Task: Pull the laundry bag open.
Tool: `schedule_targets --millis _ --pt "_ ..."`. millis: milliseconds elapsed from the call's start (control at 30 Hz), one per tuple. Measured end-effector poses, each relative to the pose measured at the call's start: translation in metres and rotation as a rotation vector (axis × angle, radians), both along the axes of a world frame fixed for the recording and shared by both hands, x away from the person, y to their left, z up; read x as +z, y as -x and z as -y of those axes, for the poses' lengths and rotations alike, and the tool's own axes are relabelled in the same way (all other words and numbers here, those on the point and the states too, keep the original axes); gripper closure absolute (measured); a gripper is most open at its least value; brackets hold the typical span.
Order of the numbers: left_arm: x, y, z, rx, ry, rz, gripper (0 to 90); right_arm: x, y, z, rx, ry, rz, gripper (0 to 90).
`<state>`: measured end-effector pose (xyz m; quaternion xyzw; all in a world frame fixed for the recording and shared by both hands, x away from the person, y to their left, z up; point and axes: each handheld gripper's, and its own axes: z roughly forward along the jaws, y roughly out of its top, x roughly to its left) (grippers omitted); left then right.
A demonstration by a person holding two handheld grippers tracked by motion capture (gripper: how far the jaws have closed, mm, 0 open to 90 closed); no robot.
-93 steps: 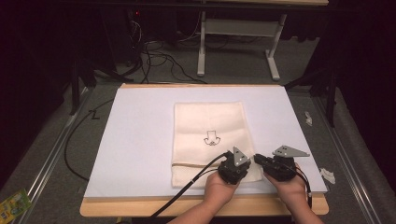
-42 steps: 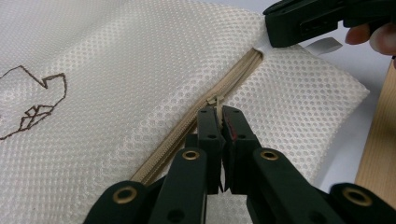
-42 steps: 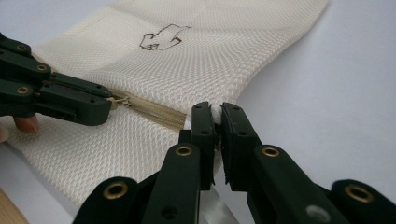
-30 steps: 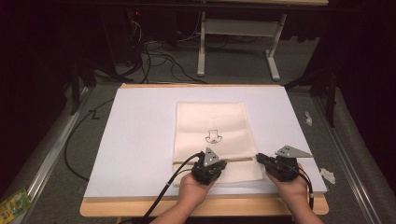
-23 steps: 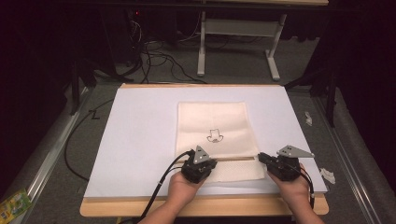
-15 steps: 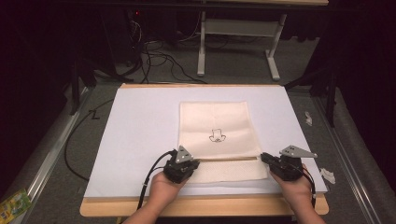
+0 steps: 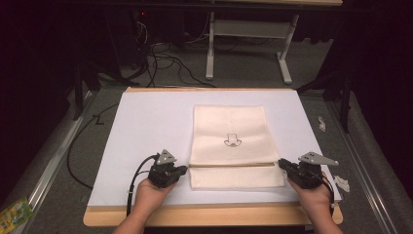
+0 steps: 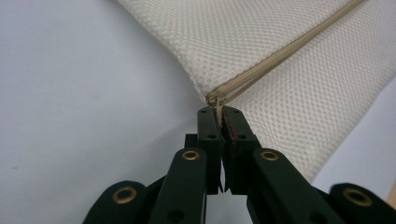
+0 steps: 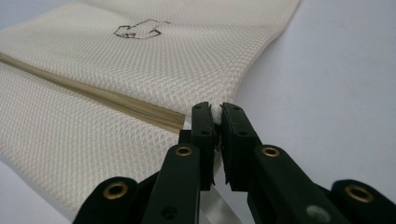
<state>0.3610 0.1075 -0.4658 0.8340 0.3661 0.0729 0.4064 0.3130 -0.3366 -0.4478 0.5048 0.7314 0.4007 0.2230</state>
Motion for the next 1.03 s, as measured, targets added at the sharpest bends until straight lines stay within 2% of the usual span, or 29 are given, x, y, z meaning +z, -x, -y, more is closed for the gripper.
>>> schedule_targets --millis 100,167,233,300,333,400,467,633,700,800,833,933,1033 --pt "-0.004 0.001 0.004 -0.034 -0.02 -0.01 86.9 -0.004 0.0 0.005 -0.004 -0.001 -0.018 84.7" --pt "-0.003 0.001 0.004 -0.028 -0.021 -0.003 86.1 -0.007 0.0 0.007 -0.004 -0.007 -0.032 83.2" --pt "-0.003 0.0 0.001 -0.011 -0.02 0.001 81.5 -0.009 0.001 0.007 0.004 -0.002 -0.038 80.6" --pt "-0.002 -0.002 -0.004 0.003 0.01 0.006 73.9 -0.01 0.001 0.007 0.009 0.001 -0.035 75.1" --pt "-0.001 -0.003 -0.006 0.013 0.022 0.018 68.4 -0.01 0.002 0.008 0.021 -0.015 -0.031 70.8" --pt "0.001 -0.004 -0.011 0.037 0.044 0.052 55.4 -0.008 0.002 0.011 0.018 -0.026 -0.009 62.2" --pt "0.004 -0.005 -0.018 0.067 0.058 0.099 49.4 -0.007 0.003 0.014 0.015 -0.034 0.015 55.5" --pt "0.021 -0.003 -0.039 0.187 0.09 0.27 27.5 -0.003 0.005 0.027 -0.033 -0.019 0.078 36.1" --pt "0.026 -0.002 -0.049 0.215 0.103 0.295 23.8 -0.002 0.006 0.035 -0.061 -0.006 0.102 31.2" --pt "0.025 -0.003 -0.062 0.239 0.091 0.295 19.0 0.001 0.008 0.051 -0.126 -0.025 0.138 25.0" --pt "0.024 -0.004 -0.065 0.251 0.089 0.29 18.3 0.002 0.009 0.055 -0.145 -0.036 0.137 24.4" --pt "0.022 -0.008 -0.067 0.277 0.082 0.269 16.9 0.002 0.01 0.063 -0.167 -0.044 0.142 23.4" --pt "0.02 -0.009 -0.064 0.264 0.052 0.275 16.4 0.002 0.01 0.063 -0.167 -0.038 0.145 22.8"
